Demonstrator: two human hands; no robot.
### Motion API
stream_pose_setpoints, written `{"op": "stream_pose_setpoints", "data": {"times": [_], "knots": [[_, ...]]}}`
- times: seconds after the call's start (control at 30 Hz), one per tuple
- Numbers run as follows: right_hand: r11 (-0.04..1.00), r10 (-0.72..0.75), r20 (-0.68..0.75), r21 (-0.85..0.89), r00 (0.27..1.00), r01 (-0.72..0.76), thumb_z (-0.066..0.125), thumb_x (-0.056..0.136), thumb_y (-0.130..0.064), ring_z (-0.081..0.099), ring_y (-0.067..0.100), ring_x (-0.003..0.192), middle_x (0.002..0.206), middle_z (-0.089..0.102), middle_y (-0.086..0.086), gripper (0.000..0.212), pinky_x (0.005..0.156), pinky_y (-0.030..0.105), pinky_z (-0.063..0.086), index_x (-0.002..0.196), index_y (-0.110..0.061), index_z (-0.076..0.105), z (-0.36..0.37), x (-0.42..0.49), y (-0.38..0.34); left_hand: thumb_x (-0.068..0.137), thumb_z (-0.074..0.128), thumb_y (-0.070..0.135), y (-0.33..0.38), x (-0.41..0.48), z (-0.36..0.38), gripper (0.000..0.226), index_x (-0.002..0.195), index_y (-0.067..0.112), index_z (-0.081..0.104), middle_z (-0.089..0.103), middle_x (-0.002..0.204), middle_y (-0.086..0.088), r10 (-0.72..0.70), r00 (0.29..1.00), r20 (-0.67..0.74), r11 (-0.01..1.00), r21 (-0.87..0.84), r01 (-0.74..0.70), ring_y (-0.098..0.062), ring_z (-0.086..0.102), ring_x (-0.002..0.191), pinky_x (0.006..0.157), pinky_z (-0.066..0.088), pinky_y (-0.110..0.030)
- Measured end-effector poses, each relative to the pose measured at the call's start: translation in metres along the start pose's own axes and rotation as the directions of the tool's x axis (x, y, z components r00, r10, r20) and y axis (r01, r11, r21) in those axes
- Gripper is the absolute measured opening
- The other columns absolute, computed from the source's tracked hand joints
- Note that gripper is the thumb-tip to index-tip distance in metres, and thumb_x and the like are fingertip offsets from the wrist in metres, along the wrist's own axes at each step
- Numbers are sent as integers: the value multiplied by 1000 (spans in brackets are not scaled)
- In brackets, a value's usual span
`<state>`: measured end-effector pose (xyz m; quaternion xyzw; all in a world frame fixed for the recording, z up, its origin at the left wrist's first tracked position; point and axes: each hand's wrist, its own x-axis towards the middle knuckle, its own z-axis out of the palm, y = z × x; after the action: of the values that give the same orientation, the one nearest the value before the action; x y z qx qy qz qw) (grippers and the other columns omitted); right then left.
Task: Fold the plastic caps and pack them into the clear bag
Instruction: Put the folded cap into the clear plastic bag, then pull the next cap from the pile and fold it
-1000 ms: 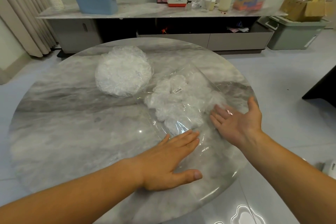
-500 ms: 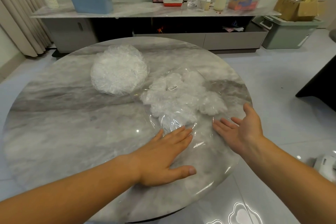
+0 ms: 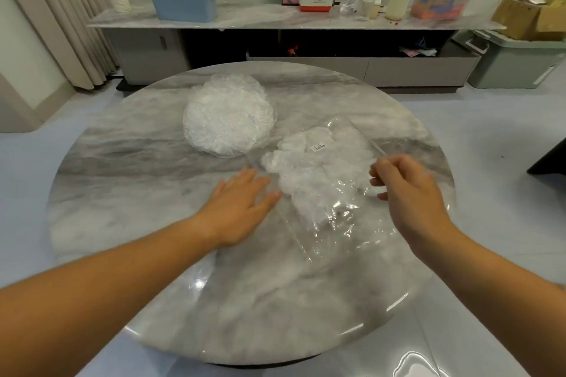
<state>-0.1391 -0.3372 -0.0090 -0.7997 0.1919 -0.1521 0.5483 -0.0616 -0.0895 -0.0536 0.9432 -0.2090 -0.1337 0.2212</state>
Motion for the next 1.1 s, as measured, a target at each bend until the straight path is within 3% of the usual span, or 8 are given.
{"op": "stream_pose_setpoints", "data": {"times": [0.13,0.23,0.33,0.47,0.67,0.83,1.03,1.1], "knots": [[955,-142,297,-211,944,210,53,102,-36,58,-1,88,97,67,-13,22,76,17,44,95,-25,70,36,-11,-2,102,25,60,-46,18,-21,61,156,31,29,1,169,-3,-78,994,-78,985,145,89,-20,-3,155,125,3,-44],[794,-242,532,-372,811,481,49,102,-42,45,-5,117,122,60,-20,29,92,-1,28,119,-28,68,61,-12,-2,105,27,53,-61,29,-29,59,157,26,27,-11,168,-5,-88,993,-74,955,278,105,-20,-14,154,125,-4,-42],[634,-194,705,-440,682,636,43,103,-50,21,10,151,155,44,-9,47,114,10,8,142,-27,55,88,-9,2,104,25,55,-67,40,-33,62,157,23,27,-17,167,-5,-85,995,-50,926,365,97,-20,-18,153,124,-5,-42],[467,-51,804,-505,593,726,11,92,-77,-1,19,157,169,17,-3,82,126,36,-3,154,-30,38,115,-4,11,101,24,62,-75,57,-35,70,156,17,28,-12,168,-2,-77,996,-54,908,409,92,-22,-10,154,122,4,-44],[363,-33,802,-546,596,755,-10,82,-78,-5,23,157,170,11,0,98,121,37,-14,152,-28,38,119,-1,24,101,25,60,-87,60,-30,64,144,16,43,27,158,-3,-20,994,-106,904,423,63,-23,20,144,114,18,-40],[390,-86,774,-553,627,736,-7,80,-73,-4,20,157,169,16,-2,96,123,36,-13,149,-29,43,114,1,26,101,23,63,-92,62,-30,61,139,26,52,-13,168,0,-43,995,-91,918,390,75,-22,-7,152,120,8,-45],[475,-145,755,-514,639,715,2,85,-72,-1,14,157,166,25,-5,88,122,30,-12,145,-29,49,101,-5,28,101,23,60,-92,64,-29,60,135,18,50,29,158,1,4,992,-129,921,387,47,-21,20,142,111,21,-39],[500,-145,742,-516,654,696,3,84,-73,2,13,156,165,28,-6,88,124,31,-7,145,-29,50,98,-4,29,100,23,61,-91,63,-29,59,133,22,53,20,163,1,21,991,-129,916,400,33,-21,13,146,113,18,-41]]}}
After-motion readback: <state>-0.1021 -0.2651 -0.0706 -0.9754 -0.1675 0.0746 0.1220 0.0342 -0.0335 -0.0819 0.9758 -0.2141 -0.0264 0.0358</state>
